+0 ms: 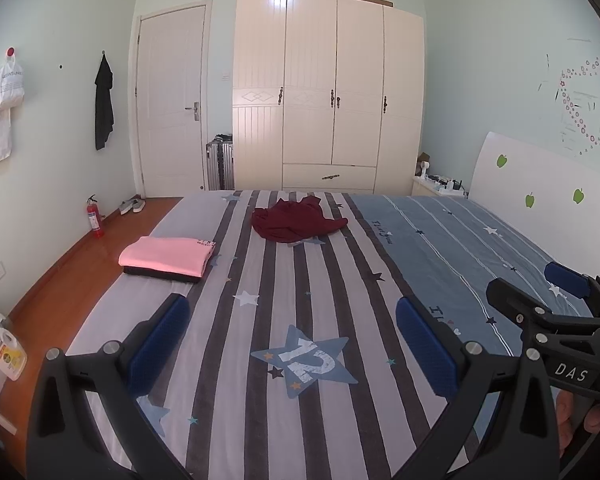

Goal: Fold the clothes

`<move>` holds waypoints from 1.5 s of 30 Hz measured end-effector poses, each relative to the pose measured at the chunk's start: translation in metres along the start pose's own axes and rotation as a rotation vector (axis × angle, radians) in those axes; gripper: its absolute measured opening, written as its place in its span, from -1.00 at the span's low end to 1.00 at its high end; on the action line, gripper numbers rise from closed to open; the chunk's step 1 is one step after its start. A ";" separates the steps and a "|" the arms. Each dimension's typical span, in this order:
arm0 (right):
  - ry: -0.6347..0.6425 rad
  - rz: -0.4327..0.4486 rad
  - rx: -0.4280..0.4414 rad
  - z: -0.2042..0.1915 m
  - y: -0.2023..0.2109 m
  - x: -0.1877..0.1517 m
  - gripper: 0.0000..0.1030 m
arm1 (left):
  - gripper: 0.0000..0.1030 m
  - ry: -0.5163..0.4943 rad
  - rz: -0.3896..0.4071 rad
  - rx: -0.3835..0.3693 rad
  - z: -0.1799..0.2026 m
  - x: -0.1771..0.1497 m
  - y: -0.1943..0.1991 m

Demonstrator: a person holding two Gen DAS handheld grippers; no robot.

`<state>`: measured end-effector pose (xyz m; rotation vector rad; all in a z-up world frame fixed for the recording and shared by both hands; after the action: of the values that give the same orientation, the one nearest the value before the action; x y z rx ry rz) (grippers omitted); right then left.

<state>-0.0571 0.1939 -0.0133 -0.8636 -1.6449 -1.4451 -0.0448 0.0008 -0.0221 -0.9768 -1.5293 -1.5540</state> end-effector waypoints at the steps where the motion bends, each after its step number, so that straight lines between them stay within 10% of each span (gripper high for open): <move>1: 0.006 -0.006 -0.004 0.000 0.000 0.000 0.97 | 0.98 -0.003 0.003 0.002 0.000 0.000 0.000; 45: -0.013 0.009 0.011 0.003 0.008 0.007 0.97 | 0.98 -0.009 0.012 0.012 0.001 0.007 0.008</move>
<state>-0.0540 0.1980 -0.0041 -0.8751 -1.6547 -1.4257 -0.0407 0.0012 -0.0123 -0.9860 -1.5349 -1.5327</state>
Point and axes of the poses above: each gripper's, at about its wrist camera, not at the fingertips, and y roughly against the way its jaws point, z to its right, x to its top, the point moved 5 cm from there along -y, roughly the way its jaws point, and after that the axes turned 3 degrees about -y, right-handed, at the moved point
